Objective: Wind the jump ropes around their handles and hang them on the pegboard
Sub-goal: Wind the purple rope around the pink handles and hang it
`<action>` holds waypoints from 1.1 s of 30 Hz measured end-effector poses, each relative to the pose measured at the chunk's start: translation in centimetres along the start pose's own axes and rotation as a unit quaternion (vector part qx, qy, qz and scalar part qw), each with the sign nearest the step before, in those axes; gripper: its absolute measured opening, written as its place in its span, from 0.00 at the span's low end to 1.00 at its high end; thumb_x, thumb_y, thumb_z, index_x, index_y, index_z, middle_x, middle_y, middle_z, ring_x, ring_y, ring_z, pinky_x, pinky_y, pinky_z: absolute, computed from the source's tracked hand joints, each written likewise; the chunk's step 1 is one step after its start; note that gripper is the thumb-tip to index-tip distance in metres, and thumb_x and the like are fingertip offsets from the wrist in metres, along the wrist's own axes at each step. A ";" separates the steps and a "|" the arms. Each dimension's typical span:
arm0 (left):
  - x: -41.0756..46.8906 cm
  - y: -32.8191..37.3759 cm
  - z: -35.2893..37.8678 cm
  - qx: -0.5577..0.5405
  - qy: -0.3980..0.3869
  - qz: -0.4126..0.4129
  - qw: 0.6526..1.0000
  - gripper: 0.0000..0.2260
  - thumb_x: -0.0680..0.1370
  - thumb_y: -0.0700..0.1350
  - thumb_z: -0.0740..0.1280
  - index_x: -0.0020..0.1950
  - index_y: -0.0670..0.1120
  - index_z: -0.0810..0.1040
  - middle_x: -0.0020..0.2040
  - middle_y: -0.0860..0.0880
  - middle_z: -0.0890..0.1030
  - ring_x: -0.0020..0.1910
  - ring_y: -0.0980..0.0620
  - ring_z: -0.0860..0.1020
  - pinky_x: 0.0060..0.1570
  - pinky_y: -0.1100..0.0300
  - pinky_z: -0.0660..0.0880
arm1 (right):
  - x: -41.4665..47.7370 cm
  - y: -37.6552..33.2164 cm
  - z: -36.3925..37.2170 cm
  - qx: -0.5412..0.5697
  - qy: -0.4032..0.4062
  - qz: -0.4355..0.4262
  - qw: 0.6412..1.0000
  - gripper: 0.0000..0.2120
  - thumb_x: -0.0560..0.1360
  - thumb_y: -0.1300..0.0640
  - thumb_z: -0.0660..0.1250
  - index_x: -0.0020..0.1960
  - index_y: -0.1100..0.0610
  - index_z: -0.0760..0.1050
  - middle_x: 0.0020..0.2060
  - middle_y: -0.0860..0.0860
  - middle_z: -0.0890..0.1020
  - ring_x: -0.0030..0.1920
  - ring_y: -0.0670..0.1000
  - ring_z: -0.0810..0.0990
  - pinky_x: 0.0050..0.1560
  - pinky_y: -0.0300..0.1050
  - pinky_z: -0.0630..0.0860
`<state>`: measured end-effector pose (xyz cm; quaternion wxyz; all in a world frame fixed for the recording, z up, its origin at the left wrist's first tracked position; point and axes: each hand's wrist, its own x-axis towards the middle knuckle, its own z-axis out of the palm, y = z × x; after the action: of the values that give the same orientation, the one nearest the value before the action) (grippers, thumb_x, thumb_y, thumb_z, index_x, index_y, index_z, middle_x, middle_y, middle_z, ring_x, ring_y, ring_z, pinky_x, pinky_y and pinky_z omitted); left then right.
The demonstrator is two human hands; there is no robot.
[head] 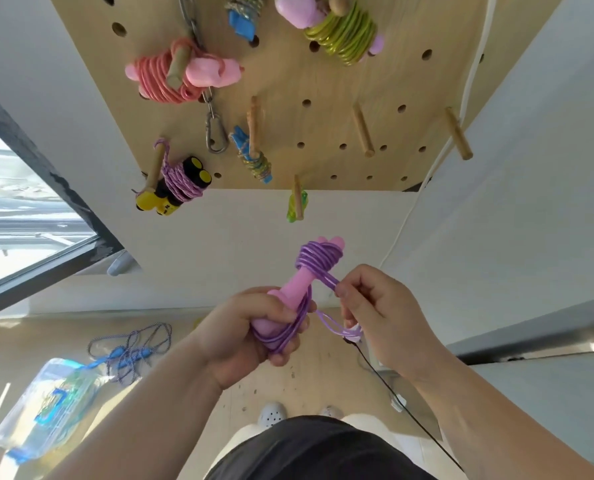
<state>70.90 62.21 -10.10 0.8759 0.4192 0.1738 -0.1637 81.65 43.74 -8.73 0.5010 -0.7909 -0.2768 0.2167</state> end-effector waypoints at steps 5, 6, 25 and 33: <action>-0.8 -0.8 -1.3 -0.166 -0.199 -0.026 0.965 0.23 0.70 0.45 0.70 0.61 0.35 0.76 0.44 0.41 0.76 0.35 0.48 0.76 0.29 0.61 0.71 | 0.8 -0.6 1.6 0.074 -0.034 0.003 0.997 0.09 0.78 0.50 0.65 0.57 0.49 0.72 0.29 0.56 0.69 0.30 0.48 0.66 0.33 0.43 0.66; -0.9 -0.9 -1.2 -0.184 -0.223 -0.028 0.957 0.23 0.72 0.46 0.68 0.63 0.35 0.74 0.45 0.41 0.76 0.36 0.48 0.76 0.30 0.60 0.71 | 1.0 -0.7 1.7 0.119 -0.058 0.019 0.991 0.15 0.78 0.50 0.65 0.64 0.47 0.70 0.30 0.57 0.68 0.30 0.49 0.66 0.33 0.44 0.65; -0.7 -0.9 -1.2 0.576 0.292 0.177 0.743 0.39 0.61 0.67 0.76 0.69 0.59 0.67 0.60 0.64 0.72 0.59 0.61 0.72 0.57 0.66 0.69 | 4.0 -1.9 4.6 0.106 0.016 0.131 0.985 0.18 0.82 0.52 0.64 0.35 0.56 0.69 0.26 0.50 0.67 0.25 0.48 0.62 0.31 0.46 0.59; 1.4 -0.7 -1.9 0.609 0.322 0.200 0.697 0.12 0.70 0.43 0.69 0.53 0.49 0.75 0.43 0.52 0.77 0.41 0.47 0.75 0.39 0.56 0.71 | 4.8 -2.8 2.5 0.058 -0.117 0.175 0.976 0.16 0.83 0.52 0.63 0.38 0.58 0.70 0.28 0.50 0.70 0.25 0.46 0.63 0.30 0.42 0.61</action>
<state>71.53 63.07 -12.31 0.3316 0.9130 0.2197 0.0905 83.07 49.53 -7.51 0.4649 -0.7655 -0.1779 0.4078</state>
